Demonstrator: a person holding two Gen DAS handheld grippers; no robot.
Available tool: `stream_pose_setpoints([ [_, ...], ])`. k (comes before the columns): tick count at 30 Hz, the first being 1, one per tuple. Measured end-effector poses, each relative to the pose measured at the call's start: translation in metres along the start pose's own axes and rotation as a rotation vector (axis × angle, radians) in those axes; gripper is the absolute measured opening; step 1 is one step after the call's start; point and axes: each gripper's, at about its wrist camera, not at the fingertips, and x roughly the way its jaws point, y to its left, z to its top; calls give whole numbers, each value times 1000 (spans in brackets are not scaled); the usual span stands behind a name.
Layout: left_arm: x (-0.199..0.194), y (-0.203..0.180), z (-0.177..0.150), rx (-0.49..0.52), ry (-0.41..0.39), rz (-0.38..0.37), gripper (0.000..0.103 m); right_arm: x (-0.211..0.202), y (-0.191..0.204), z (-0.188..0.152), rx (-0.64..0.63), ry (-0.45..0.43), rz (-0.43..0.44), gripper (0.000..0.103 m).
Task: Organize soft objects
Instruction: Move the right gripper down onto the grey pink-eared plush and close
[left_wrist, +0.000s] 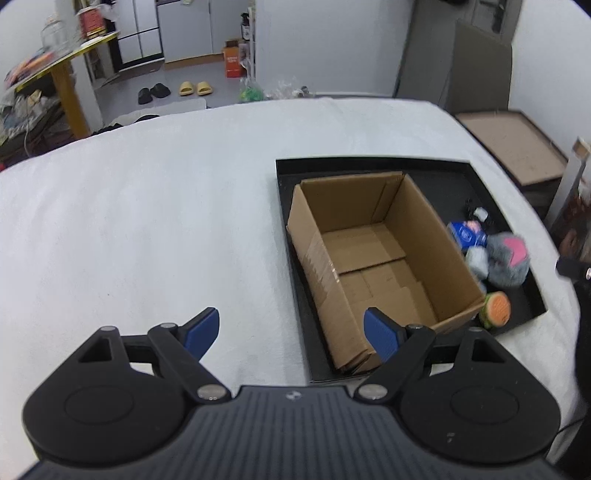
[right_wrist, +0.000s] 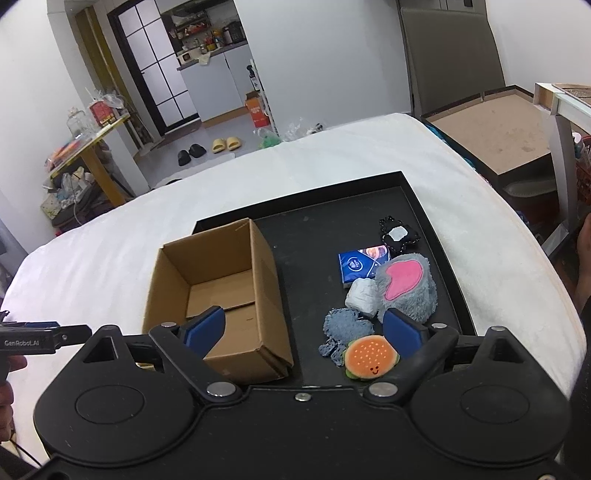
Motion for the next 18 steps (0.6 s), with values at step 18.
stream_pose_setpoints([
  [18,58,8,5,-35,70,23,84,50,-33,1,58,44,-79,84],
])
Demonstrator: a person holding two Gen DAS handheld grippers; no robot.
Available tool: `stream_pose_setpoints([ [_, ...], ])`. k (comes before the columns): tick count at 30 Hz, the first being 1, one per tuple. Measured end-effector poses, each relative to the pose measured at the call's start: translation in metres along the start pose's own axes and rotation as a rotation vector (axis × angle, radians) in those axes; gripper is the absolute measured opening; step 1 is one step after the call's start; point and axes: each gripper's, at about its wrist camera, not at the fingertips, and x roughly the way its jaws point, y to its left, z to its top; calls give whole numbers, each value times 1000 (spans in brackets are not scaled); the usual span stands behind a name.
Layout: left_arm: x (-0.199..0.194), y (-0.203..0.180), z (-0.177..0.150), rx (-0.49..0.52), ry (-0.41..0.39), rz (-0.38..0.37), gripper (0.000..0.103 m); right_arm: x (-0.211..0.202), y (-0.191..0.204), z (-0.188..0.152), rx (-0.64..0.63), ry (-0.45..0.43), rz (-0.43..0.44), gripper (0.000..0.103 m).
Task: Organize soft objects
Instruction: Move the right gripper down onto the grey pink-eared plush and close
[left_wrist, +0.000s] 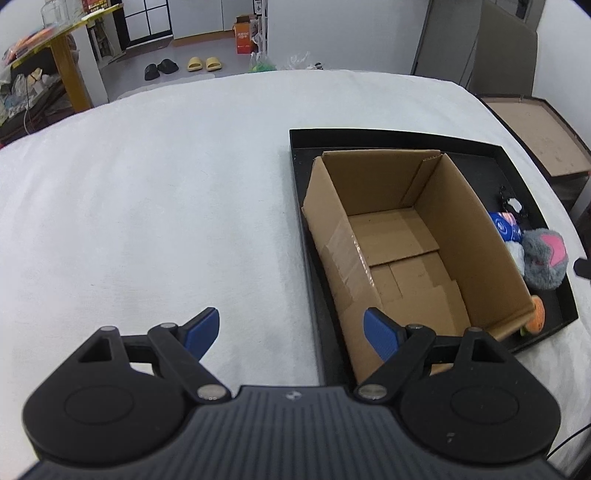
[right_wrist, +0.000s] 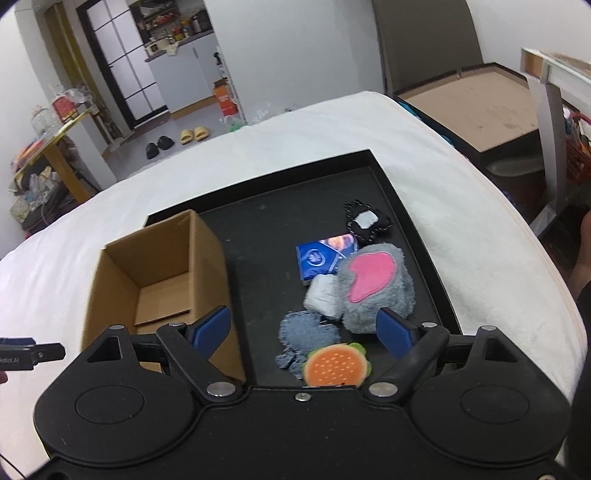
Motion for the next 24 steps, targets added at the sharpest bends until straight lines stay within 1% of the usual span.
stream_pose_setpoints([
  [1,4,0,1,-10,0,-4,83,4,-3,0,19,7,-3,81],
  [4,18,-3,2,-38,7,-4,83,17,-15,0,73,19,-32,78],
  [6,25,-3,2,-54,11,7,82,24,-20,-2,82,22,-67,77],
  [9,30,-1,2,-84,15,1,82,36,-28,-2,95,17,-102,77],
  [12,26,2,3,-112,-7,8,82,45,-35,-2,100,12,-130,77],
  [15,18,2,8,-133,-35,1,81,52,-41,-2,110,17,-129,77],
  [20,9,-1,12,-154,-68,3,81,63,-44,-3,92,28,-137,77],
  [24,-1,-2,14,-176,-108,-13,81,73,-45,-6,78,45,-144,78],
])
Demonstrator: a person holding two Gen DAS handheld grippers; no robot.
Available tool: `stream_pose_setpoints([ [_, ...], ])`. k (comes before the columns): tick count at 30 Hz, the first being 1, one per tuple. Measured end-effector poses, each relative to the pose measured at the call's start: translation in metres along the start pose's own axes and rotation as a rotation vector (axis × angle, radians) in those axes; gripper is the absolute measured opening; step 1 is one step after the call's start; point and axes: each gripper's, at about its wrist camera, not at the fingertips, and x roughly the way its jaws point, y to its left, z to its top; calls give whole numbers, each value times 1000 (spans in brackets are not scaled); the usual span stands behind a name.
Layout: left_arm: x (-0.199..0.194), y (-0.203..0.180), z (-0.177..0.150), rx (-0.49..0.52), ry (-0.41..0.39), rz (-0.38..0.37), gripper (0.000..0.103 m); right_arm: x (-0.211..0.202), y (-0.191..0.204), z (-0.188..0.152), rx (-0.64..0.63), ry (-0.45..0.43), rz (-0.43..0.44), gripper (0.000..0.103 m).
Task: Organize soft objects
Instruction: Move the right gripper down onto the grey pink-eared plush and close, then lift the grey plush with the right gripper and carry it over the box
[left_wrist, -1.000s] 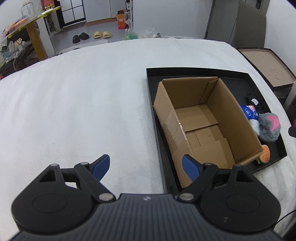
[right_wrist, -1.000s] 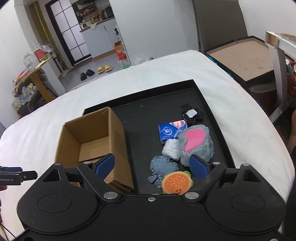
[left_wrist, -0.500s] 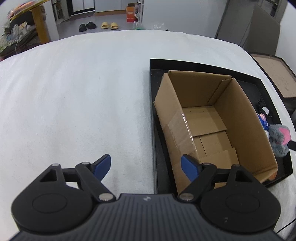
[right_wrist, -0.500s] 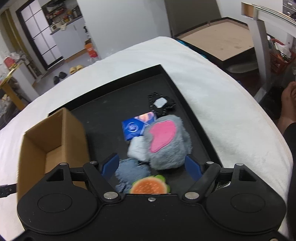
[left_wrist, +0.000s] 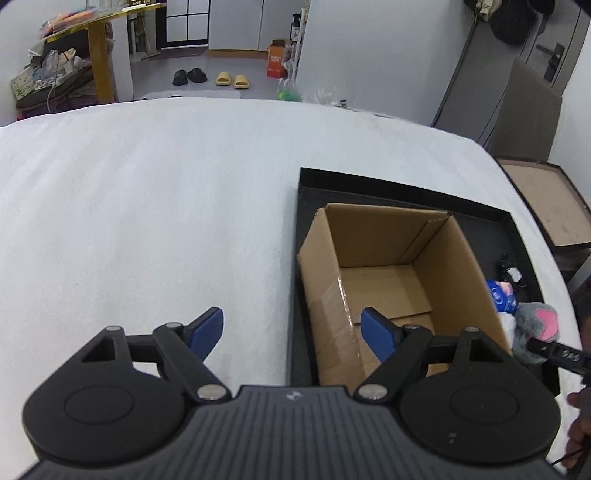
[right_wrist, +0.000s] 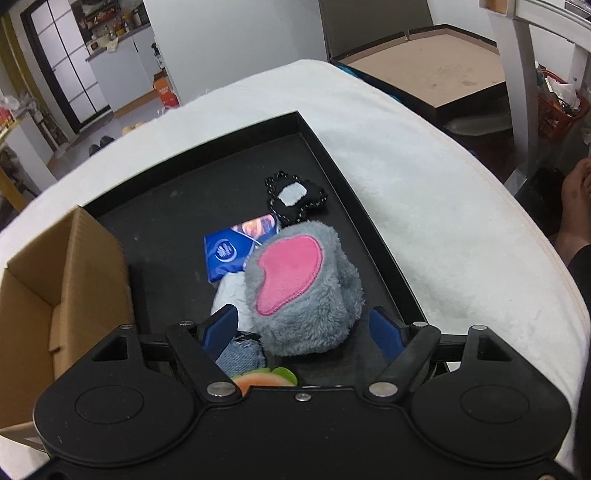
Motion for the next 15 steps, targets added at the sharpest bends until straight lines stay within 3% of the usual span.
stream_pose_setpoints([
  [4,10,-8,-3,2,41,-24,80,9,0,-3,-8,18,1,78],
  [6,14,-12,-6,15,49,-22,74,14,0,-4,-12,25,-6,77],
  [8,19,-15,-9,15,61,-22,62,19,-1,-5,-16,27,-16,76],
  [12,32,-16,-14,1,88,-29,35,28,-6,-5,-10,44,1,52],
  [14,36,-14,-16,-24,95,-49,14,28,-6,-4,-16,36,12,48],
  [15,37,-14,-16,-39,94,-69,13,26,-4,-4,-31,28,7,45],
])
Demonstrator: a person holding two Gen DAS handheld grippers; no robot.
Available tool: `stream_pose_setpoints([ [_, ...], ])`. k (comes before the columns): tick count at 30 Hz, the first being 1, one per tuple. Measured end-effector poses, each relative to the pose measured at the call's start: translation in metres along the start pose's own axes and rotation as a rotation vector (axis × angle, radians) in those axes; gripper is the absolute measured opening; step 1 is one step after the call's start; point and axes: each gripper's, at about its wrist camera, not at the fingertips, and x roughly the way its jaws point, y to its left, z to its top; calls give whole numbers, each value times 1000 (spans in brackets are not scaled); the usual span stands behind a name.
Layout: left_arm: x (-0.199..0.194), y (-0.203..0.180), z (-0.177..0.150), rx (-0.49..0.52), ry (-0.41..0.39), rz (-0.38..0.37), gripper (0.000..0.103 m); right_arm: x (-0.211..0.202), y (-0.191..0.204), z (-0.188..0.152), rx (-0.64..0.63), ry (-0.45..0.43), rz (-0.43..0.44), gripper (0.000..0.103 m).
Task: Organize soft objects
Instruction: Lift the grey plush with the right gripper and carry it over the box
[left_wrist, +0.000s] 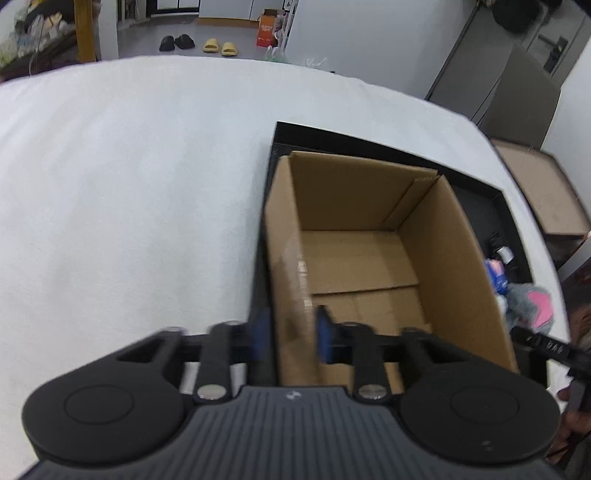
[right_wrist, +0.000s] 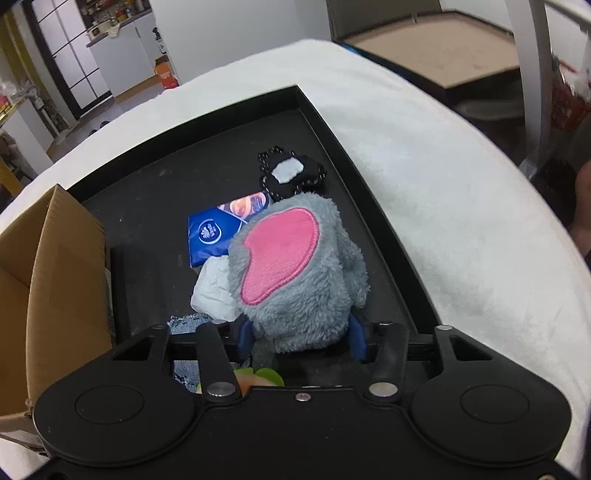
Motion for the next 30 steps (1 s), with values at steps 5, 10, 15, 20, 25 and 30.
stream_pose_setpoints([
  [5,-1,-5,4,3,-33,-8,13,-9,2,0,-2,-7,17,42],
  [10,-1,-3,6,-5,-41,-9,13,-23,6,6,-9,-34,31,42],
  [15,-2,-2,6,-18,-48,-5,13,-39,14,13,-3,-66,61,42],
  [20,-6,-2,5,-17,-54,-8,12,-55,31,20,-25,-92,108,42],
  [25,-7,1,5,-24,-53,-16,12,-66,50,25,-46,-107,159,43],
  [30,-8,2,6,-23,-56,-26,12,-73,70,31,-63,-122,200,43],
])
